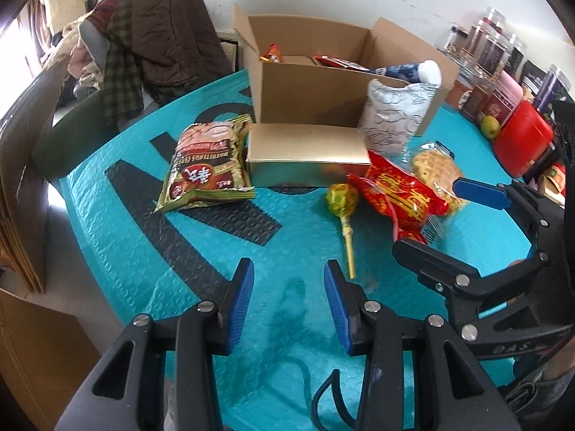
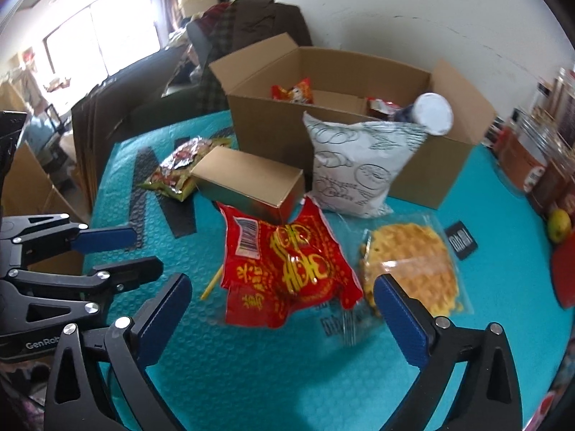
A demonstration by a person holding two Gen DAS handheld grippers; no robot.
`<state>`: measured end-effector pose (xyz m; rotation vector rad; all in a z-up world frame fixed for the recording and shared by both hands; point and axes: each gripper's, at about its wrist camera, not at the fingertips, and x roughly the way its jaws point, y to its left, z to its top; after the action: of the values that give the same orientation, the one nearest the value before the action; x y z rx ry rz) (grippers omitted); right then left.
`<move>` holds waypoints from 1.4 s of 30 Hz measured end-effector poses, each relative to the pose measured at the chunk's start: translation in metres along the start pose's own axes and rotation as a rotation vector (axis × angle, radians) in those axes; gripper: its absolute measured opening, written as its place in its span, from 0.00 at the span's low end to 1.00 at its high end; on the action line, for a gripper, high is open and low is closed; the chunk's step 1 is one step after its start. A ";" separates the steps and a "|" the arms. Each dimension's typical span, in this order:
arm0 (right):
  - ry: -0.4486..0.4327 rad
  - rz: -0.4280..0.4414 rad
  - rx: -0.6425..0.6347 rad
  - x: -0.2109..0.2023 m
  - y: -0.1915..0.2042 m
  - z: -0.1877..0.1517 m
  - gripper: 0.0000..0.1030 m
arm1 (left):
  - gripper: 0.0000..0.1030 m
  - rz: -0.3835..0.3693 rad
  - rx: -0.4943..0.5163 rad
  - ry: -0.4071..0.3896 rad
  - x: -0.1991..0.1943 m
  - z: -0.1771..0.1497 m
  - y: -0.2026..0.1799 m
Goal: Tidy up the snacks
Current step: 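Grasp the large red-and-gold snack bag with the right gripper, then grasp the yellow lollipop with the left gripper while the right lifts the red bag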
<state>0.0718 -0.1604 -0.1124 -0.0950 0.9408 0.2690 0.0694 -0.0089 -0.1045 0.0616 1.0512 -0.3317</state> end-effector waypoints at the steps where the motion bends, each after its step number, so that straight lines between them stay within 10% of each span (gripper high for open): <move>1: 0.008 0.002 -0.010 0.004 0.000 0.002 1.00 | 0.39 0.000 -0.004 0.000 0.001 0.000 0.001; 14: 0.106 0.037 -0.047 0.047 -0.009 0.016 0.98 | 0.39 -0.009 -0.030 0.026 0.014 0.007 0.007; 25: 0.076 0.009 -0.023 0.030 -0.019 0.009 0.44 | 0.39 -0.026 -0.033 0.025 0.017 0.010 0.008; 42: 0.069 0.015 0.154 0.000 -0.056 -0.023 0.44 | 0.39 -0.071 0.051 -0.006 0.032 0.033 -0.017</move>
<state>0.0686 -0.2185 -0.1280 0.0451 1.0281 0.2076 0.1066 -0.0397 -0.1138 0.0690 1.0411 -0.4223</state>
